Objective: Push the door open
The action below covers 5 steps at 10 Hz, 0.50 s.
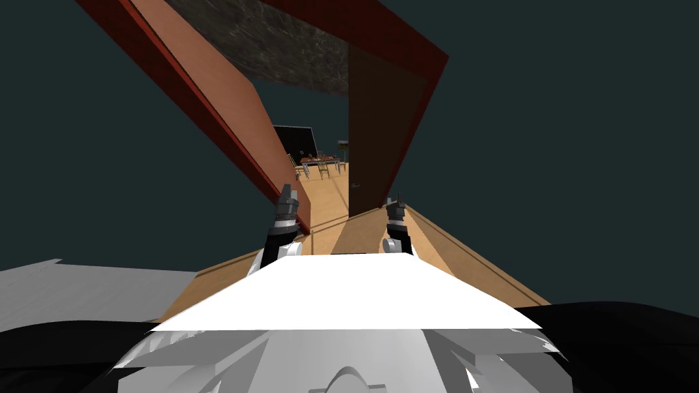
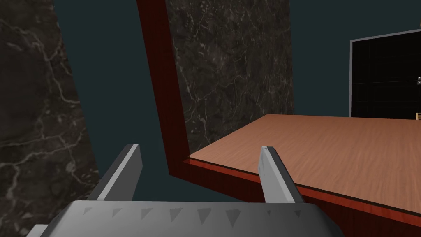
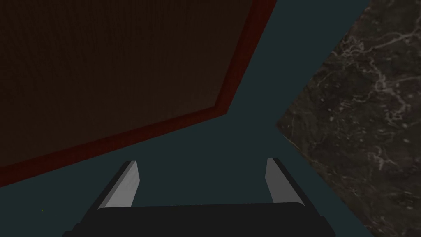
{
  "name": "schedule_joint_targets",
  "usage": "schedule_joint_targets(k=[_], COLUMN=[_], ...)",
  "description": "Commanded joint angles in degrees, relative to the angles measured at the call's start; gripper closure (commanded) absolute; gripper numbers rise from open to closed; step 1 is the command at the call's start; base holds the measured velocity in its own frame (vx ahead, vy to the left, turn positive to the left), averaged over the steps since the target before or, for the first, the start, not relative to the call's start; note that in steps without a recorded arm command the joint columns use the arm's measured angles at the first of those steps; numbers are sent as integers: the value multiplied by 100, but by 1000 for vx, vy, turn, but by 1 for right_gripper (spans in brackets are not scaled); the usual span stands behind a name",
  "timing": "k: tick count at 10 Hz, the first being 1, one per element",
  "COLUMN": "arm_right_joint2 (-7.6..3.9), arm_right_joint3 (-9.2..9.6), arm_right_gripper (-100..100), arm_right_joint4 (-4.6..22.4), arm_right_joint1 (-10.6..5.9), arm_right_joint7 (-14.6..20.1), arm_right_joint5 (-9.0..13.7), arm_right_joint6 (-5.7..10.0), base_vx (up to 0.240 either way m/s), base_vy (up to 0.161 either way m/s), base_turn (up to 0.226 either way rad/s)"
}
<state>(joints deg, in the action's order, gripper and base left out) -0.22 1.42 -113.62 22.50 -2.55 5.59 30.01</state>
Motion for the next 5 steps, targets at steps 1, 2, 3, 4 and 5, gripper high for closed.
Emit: schedule_joint_targets(k=[1, 2, 3, 4, 5], arm_right_joint2=[-64, -84, -104, -123, -138], arm_right_joint3=[4, 20, 35, 51, 67], arm_right_gripper=[-100, -100, -100, -100, -100], arm_right_joint4=[258, 417, 576, 741, 917], arm_right_joint1=[-77, -136, -196, -258, -324], arm_right_joint7=[26, 28, 29, 31, 33], arm_right_joint5=[-8, -22, -37, -52, -68], arm_right_joint6=[68, 98, 128, 158, 191], base_vx=[98, 93, 105, 102, 107], base_vy=[-40, -36, -40, -32, -34], base_turn=[44, 48, 37, 49, 48])
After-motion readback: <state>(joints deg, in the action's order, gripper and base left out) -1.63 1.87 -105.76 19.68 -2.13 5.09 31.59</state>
